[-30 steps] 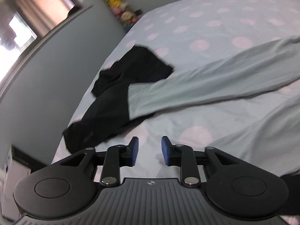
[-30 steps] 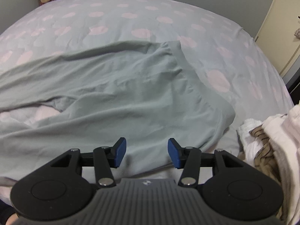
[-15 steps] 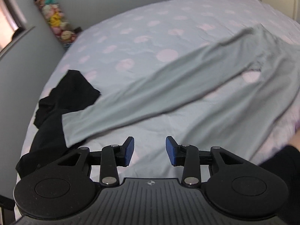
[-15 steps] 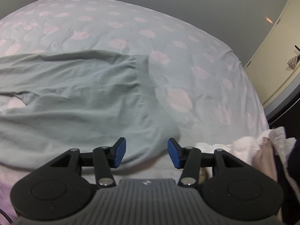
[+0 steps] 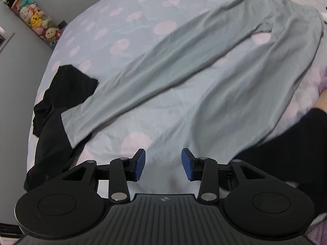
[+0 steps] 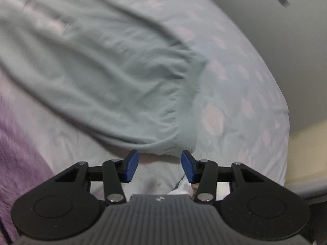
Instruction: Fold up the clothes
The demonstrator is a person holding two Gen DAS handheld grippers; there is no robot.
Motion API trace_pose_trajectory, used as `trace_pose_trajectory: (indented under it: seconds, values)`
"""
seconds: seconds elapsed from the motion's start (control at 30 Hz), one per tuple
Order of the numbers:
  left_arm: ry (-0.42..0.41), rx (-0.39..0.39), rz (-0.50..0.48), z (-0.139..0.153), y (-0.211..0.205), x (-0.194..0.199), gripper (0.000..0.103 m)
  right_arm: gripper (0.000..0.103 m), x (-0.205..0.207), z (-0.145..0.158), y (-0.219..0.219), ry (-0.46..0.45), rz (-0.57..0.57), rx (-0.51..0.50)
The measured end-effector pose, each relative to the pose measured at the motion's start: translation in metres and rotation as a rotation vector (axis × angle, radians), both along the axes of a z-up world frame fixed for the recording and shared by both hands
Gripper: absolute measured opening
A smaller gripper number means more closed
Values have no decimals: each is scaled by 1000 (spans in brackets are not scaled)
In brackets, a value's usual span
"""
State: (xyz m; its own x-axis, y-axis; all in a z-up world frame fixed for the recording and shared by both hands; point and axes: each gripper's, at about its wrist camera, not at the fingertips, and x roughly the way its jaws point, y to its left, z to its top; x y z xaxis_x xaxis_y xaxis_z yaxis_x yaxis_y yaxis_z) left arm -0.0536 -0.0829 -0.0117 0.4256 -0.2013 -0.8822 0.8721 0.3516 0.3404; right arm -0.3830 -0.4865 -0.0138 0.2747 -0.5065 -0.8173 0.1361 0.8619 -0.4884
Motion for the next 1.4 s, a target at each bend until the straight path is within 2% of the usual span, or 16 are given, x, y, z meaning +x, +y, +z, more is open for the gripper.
trace_pose_trajectory:
  seconds: [0.2,0.3,0.4,0.43,0.47,0.5,0.7,0.9,1.0,1.17,1.33,1.4]
  values:
    - [9,46,20,1,15,4,38,47,10,-26,21,205,258,-117]
    - [30,72,-23,-1,19,3,38,45,14,-36,19,237,297,-168]
    - [53,72,-85,1,25,-1,38,43,17,-42,20,248,326,-136]
    - [65,69,-104,2,27,-2,40,41,18,-46,20,262,334,-133]
    - [79,64,-123,4,29,-3,43,30,18,-50,20,280,337,-138]
    - [90,64,-139,4,31,-3,44,19,19,-54,20,290,333,-138]
    - [125,110,-188,-2,41,2,45,2,23,-47,13,242,243,-194]
    - [168,114,-181,-10,48,13,47,1,28,-15,-23,138,-48,-294]
    - [184,134,-238,-20,43,11,47,1,33,-13,-36,147,-129,-349]
    - [184,213,-316,-46,27,12,47,1,39,-22,-35,181,-121,-330]
    - [200,293,-347,-78,11,16,46,1,36,-25,-33,185,-121,-327]
    - [188,309,-342,-88,6,14,42,1,35,-26,-34,184,-117,-325]
